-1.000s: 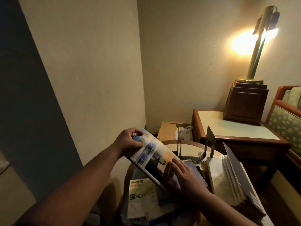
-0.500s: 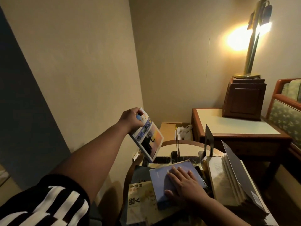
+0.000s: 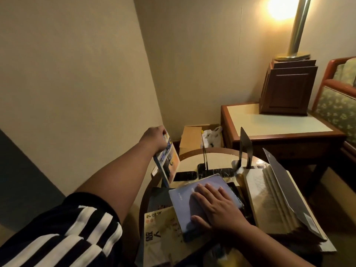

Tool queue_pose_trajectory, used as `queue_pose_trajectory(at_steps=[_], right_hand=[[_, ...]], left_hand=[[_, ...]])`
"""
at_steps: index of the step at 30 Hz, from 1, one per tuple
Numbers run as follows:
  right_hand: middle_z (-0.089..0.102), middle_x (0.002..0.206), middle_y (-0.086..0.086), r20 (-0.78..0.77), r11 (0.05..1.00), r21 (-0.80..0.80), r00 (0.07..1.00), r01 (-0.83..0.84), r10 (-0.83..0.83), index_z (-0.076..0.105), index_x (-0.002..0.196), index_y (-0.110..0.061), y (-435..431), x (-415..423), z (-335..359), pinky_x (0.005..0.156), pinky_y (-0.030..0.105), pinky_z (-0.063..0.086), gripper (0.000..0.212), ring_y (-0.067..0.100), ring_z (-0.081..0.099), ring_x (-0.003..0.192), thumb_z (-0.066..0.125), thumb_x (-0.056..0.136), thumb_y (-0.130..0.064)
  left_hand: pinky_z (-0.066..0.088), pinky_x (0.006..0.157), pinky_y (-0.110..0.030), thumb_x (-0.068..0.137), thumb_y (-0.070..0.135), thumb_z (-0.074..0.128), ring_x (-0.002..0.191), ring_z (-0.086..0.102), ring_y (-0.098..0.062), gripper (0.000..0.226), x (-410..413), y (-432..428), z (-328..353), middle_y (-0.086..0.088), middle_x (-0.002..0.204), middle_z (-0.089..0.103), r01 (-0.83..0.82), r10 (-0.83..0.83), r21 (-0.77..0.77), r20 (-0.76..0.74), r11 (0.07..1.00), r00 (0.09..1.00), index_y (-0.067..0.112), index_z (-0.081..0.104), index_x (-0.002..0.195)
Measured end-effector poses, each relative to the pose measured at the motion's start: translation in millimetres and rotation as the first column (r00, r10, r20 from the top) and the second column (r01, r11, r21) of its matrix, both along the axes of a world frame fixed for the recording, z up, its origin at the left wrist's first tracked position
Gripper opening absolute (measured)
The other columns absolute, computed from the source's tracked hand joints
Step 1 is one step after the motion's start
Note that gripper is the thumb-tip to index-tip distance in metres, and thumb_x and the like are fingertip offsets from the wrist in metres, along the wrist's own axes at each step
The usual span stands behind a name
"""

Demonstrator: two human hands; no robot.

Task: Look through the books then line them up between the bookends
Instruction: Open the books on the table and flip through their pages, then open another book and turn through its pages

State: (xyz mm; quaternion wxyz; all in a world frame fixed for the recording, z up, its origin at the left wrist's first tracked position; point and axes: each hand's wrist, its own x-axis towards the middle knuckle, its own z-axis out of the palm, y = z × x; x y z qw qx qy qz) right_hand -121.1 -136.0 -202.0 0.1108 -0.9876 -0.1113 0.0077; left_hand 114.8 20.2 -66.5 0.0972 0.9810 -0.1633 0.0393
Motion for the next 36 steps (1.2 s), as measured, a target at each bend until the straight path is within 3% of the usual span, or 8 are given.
queue_pose_trajectory(at_steps=[6,10,16,24,28,30,33,36], right_hand=[[-0.021,0.155,-0.011,-0.03,0.999,-0.034,0.999,0.034,-0.035,-0.001,0.159,-0.033,2.7,8.4,2.7,0.119,0.044,-0.017,0.103,0.019,-0.018,0.15,-0.011,0.071,-0.086],[-0.012,0.165,-0.005,-0.036,0.998,-0.046,0.999,0.039,-0.041,-0.003,0.159,-0.032,4.1,11.8,0.9,0.118,0.044,-0.018,0.104,0.022,-0.014,0.153,-0.013,0.07,-0.086],[-0.01,0.167,-0.003,-0.055,0.997,-0.065,0.997,0.047,-0.05,-0.001,0.159,-0.031,6.0,10.2,2.8,0.117,0.043,-0.017,0.102,0.023,-0.014,0.153,-0.011,0.072,-0.084],[-0.005,0.168,-0.003,-0.1,0.999,-0.027,0.994,0.036,-0.039,0.004,0.159,-0.033,5.5,8.0,11.7,0.117,0.042,-0.016,0.102,0.022,-0.011,0.153,0.0,0.072,-0.085],[0.007,0.168,-0.005,-0.146,0.994,0.101,0.989,0.039,-0.024,0.02,0.157,-0.033,-0.8,7.0,21.2,0.122,0.045,-0.004,0.091,0.021,-0.002,0.154,0.037,0.081,-0.08],[0.016,0.166,-0.004,-0.13,0.987,0.153,0.991,0.049,-0.029,0.026,0.155,-0.03,-4.6,0.2,26.9,0.123,0.045,0.003,0.075,0.021,0.005,0.154,0.056,0.093,-0.058],[0.028,0.162,-0.002,-0.051,0.956,0.283,0.996,0.081,-0.069,0.038,0.15,-0.027,-10.1,-23.1,39.0,0.12,0.038,0.025,0.058,0.019,0.025,0.149,0.057,0.098,-0.043],[0.042,0.152,-0.007,0.013,0.922,0.383,0.997,0.064,-0.075,0.049,0.141,-0.028,-17.6,-50.0,58.3,0.104,0.026,0.046,0.046,0.011,0.048,0.13,0.06,0.097,-0.036]], left_hand=[[0.053,0.074,-0.034,0.081,0.032,0.07,0.099,0.057,-0.027,0.049,-1.7,-1.4,-32.9,-0.014,0.118,0.052,-0.061,0.049,0.155,0.075,0.986,0.996,0.018,0.049,0.122],[0.049,0.076,-0.034,0.08,0.035,0.07,0.108,0.045,-0.029,0.054,-6.1,-1.2,-39.4,-0.016,0.125,0.035,-0.118,0.084,0.216,0.16,0.969,0.984,0.017,0.046,0.125],[0.042,0.089,-0.041,0.08,0.043,0.065,0.114,0.039,-0.031,0.059,-13.0,4.7,-30.9,-0.013,0.129,0.034,-0.067,0.033,0.283,0.122,0.957,0.992,0.023,0.046,0.132],[0.042,0.095,-0.045,0.083,0.04,0.059,0.123,0.039,-0.032,0.054,-72.5,10.6,-21.7,-0.012,0.14,0.036,0.137,-0.169,0.157,0.216,0.978,0.962,0.027,0.048,0.134],[0.047,0.095,-0.039,0.084,0.039,0.064,0.118,0.047,-0.024,0.052,-108.7,17.1,-45.9,-0.005,0.127,0.049,0.398,-0.388,-0.043,0.145,0.916,0.91,0.026,0.053,0.133],[0.046,0.097,-0.034,0.086,0.041,0.063,0.117,0.048,-0.018,0.051,-126.6,18.1,-63.7,-0.001,0.127,0.051,0.453,-0.454,-0.146,0.027,0.879,0.891,0.027,0.052,0.134],[0.046,0.1,-0.037,0.084,0.057,0.053,0.119,0.049,-0.015,0.058,-143.6,17.5,-89.8,0.004,0.129,0.05,0.455,-0.483,-0.197,-0.127,0.869,0.867,0.031,0.051,0.136],[0.043,0.1,-0.034,0.077,0.072,0.042,0.12,0.046,-0.015,0.069,-150.5,18.5,-108.5,0.006,0.13,0.048,0.468,-0.49,-0.158,-0.157,0.869,0.857,0.033,0.054,0.133]])
